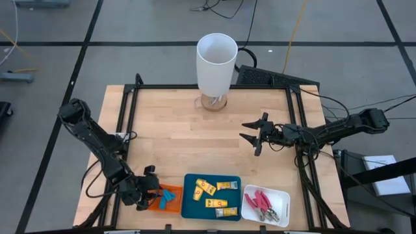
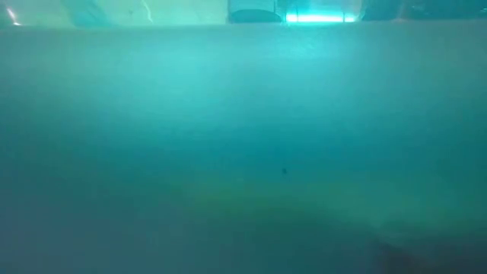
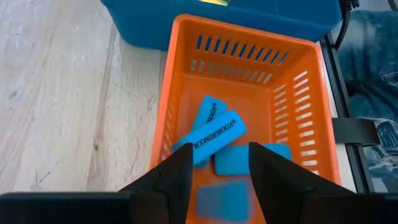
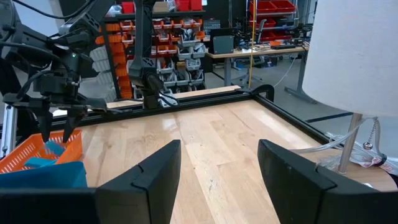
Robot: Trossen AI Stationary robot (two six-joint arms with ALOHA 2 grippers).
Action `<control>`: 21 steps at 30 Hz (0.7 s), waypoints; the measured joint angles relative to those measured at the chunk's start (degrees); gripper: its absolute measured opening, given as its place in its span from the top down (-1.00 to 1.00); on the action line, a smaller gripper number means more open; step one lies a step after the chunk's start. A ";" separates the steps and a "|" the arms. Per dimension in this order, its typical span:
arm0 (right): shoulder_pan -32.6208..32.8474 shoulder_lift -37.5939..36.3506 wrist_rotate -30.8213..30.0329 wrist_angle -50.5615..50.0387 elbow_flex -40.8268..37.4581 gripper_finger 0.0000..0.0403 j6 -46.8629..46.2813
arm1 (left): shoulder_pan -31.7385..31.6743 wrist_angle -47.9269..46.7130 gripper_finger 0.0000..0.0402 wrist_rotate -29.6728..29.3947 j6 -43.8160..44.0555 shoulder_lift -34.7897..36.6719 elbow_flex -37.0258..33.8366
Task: Pick & Place School Supplies
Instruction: Return to Home Position
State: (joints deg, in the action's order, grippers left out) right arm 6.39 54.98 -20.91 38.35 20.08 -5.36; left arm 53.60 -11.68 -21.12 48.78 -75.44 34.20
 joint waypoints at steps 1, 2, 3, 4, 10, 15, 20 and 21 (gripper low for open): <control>0.00 0.00 0.00 0.00 0.00 -0.02 0.00 | 0.00 0.00 0.20 0.00 0.01 0.00 0.01; 0.00 0.00 0.00 0.00 0.00 -0.02 0.02 | 0.00 0.00 0.18 0.01 0.01 0.00 0.02; 0.00 0.00 0.00 0.00 0.00 -0.02 0.00 | 0.00 -0.01 0.17 0.02 0.01 0.07 0.03; 0.00 0.00 0.00 -0.01 0.00 -0.02 -0.06 | 0.00 -0.10 0.16 0.02 -0.03 0.17 0.17; 0.32 -0.34 1.14 0.35 0.00 -0.02 -3.11 | -2.45 -0.13 0.15 1.17 -5.08 5.49 4.00; 1.47 -3.57 6.26 -1.26 0.00 -0.02 -3.01 | -5.24 -0.04 0.21 1.12 -17.70 16.20 8.40; 2.39 -10.27 10.78 -5.84 0.00 -0.02 -3.83 | -7.78 0.14 0.28 -0.09 -40.68 28.66 11.90; 2.54 -11.62 11.99 -6.08 0.00 -0.02 -4.29 | -8.16 0.49 0.29 -0.09 -45.80 31.25 12.33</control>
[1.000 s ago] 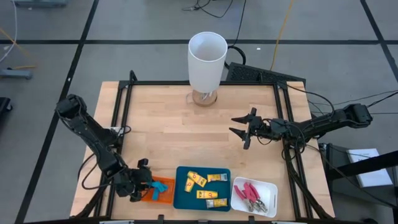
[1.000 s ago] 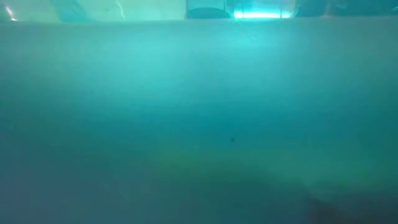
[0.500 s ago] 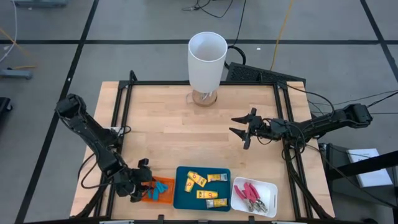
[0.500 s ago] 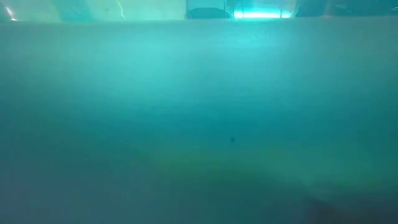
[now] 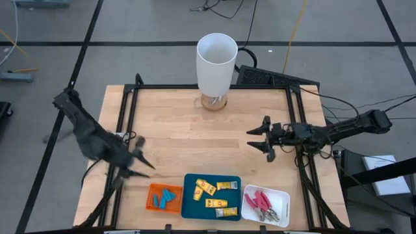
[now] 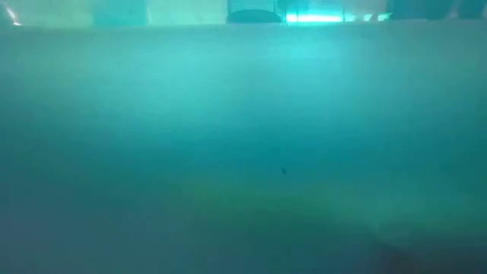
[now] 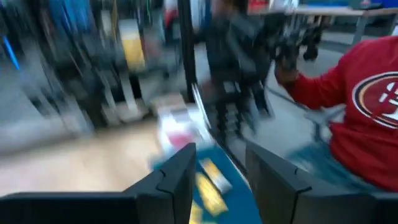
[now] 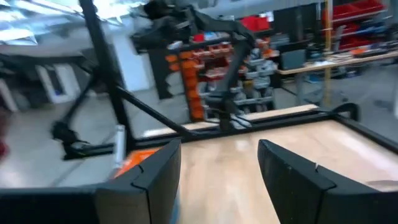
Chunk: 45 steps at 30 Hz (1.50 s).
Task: Pick & Place School Supplies
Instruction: Return to Home Position
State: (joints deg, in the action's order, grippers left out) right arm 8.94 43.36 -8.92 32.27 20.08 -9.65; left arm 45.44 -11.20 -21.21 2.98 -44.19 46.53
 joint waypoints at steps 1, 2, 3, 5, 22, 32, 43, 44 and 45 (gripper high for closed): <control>0.16 -1.53 1.22 -0.42 0.00 -0.02 -0.71 | -0.29 0.28 0.30 -0.03 -4.90 2.41 0.18; 0.27 -3.14 2.12 -1.55 0.00 -0.02 -1.56 | -0.55 0.17 0.32 -0.04 -8.41 4.83 0.21; 0.33 -4.72 3.39 -3.06 0.00 -0.02 -2.21 | -0.63 -0.21 0.33 -0.03 -10.72 6.87 0.19; 0.54 -7.25 5.86 -6.55 0.00 -0.01 -2.74 | -0.80 -0.90 0.34 -0.05 -11.72 10.41 0.19; 0.54 -17.07 10.61 -30.23 -0.50 -0.02 2.66 | -13.03 4.61 0.18 -2.57 -11.34 23.97 -22.89; -0.60 -22.10 15.39 -13.79 -12.22 -0.01 0.06 | -27.55 13.55 0.11 9.55 -7.72 30.24 -36.09; -5.16 -35.18 16.89 -23.84 -12.70 -0.03 1.87 | -48.66 3.47 0.20 27.10 -8.21 39.58 -36.18; -5.78 -36.63 16.84 -25.13 -12.70 -0.03 2.12 | -50.51 3.14 0.21 29.54 -8.41 40.03 -36.18; -6.46 -38.29 16.80 -26.49 -12.70 -0.02 2.39 | -52.43 3.13 0.22 31.87 -8.52 40.27 -36.18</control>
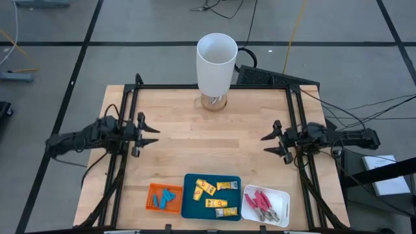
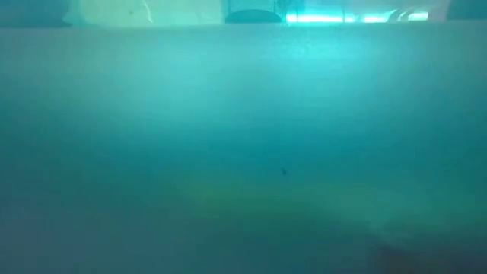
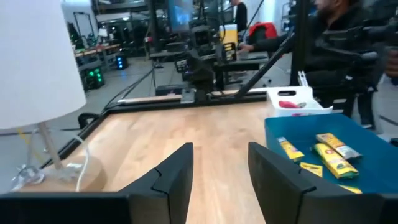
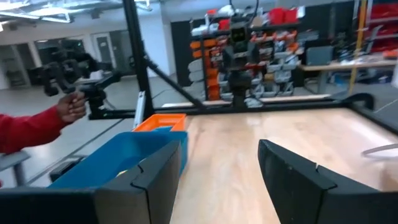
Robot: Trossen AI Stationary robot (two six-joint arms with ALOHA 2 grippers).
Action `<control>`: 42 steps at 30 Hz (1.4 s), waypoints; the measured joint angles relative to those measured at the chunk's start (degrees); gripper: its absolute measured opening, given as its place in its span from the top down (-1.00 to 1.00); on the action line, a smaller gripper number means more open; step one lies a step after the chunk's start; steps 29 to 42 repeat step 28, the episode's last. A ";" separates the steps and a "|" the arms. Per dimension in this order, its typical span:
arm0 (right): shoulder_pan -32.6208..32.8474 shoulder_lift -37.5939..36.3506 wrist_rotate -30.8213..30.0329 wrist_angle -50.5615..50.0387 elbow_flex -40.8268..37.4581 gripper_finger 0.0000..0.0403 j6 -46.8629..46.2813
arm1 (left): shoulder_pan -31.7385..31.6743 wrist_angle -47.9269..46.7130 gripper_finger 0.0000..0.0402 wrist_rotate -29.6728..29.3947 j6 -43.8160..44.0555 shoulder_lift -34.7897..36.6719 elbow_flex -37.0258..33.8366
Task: Pick & Place School Supplies
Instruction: Return to Home Position
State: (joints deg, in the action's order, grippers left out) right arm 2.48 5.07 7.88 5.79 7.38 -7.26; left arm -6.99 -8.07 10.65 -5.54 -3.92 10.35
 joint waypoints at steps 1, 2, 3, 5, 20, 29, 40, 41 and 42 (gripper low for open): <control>-0.66 -1.51 -0.05 -1.09 0.00 -0.02 0.19 | -1.93 0.16 0.23 1.91 -0.10 0.07 0.01; -1.29 -3.03 -0.07 -2.11 0.00 -0.02 0.40 | -3.80 0.09 0.24 3.16 -0.12 0.08 0.02; -1.91 -4.54 -0.07 -3.17 0.00 -0.02 0.53 | -5.58 0.00 0.24 4.20 -0.02 0.08 0.01; -2.97 -4.94 -0.11 -3.49 0.02 -0.03 0.96 | -9.08 0.26 0.23 6.10 0.30 0.06 -0.05; -7.64 -4.68 -2.16 4.34 -6.26 -0.03 0.47 | -22.62 13.60 0.06 13.99 6.79 -0.62 -9.55; -8.15 -4.66 -1.90 -1.18 -6.38 -0.02 0.49 | -23.21 13.39 0.10 13.61 6.09 -0.62 -9.55; -8.15 -4.66 -1.90 -1.18 -6.38 -0.02 0.49 | -23.21 13.39 0.10 13.61 6.09 -0.62 -9.55; -8.15 -4.66 -1.90 -1.18 -6.38 -0.02 0.49 | -23.21 13.39 0.10 13.61 6.09 -0.62 -9.55; -8.15 -4.66 -1.90 -1.18 -6.38 -0.02 0.49 | -23.21 13.39 0.10 13.61 6.09 -0.62 -9.55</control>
